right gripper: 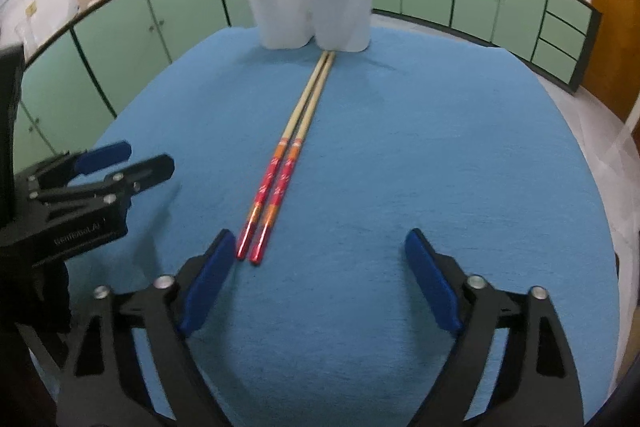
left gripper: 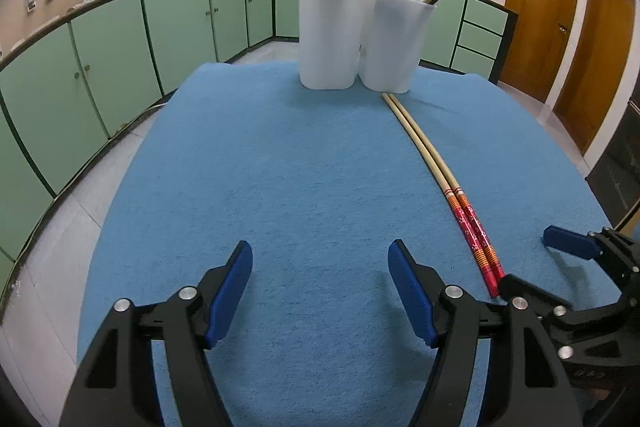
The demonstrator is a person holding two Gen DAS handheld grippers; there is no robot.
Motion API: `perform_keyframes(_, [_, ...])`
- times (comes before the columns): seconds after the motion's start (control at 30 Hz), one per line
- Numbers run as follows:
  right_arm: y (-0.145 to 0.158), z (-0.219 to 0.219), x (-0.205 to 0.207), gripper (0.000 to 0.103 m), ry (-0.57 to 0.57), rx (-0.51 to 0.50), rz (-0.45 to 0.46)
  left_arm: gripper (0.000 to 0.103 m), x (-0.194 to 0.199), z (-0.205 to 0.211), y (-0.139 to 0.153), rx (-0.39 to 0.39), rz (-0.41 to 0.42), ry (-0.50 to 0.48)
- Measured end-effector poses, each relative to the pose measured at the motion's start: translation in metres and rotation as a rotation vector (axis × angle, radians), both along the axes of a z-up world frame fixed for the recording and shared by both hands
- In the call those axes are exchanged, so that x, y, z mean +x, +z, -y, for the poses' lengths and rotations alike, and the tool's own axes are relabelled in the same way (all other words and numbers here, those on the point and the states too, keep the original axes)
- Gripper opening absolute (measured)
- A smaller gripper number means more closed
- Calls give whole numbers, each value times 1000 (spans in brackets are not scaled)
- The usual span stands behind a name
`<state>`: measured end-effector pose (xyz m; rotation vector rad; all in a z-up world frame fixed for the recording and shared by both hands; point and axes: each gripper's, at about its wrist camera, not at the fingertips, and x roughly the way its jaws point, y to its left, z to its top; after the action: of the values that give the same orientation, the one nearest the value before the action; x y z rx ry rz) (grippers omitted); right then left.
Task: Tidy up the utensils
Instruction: 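Grasp a red chopstick with the right gripper while the left gripper grasps the other red chopstick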
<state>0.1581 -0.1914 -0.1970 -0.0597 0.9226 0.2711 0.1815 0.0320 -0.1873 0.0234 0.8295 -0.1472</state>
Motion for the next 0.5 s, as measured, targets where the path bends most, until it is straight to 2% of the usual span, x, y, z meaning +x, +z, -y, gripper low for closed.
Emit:
perform_keyframes(0.17, [-1,-1,0,79,3,-4,-6,69,1,0,-1,-5,-5,-2])
perform_keyframes(0.4, [1,20,2,77,-69,-35,2,69,1,-2,-1,-13,-10,6])
perform_keyframes(0.5, [3,26,-1,74,-87,-16,5,69,1,-1,-2,-8,-10,3])
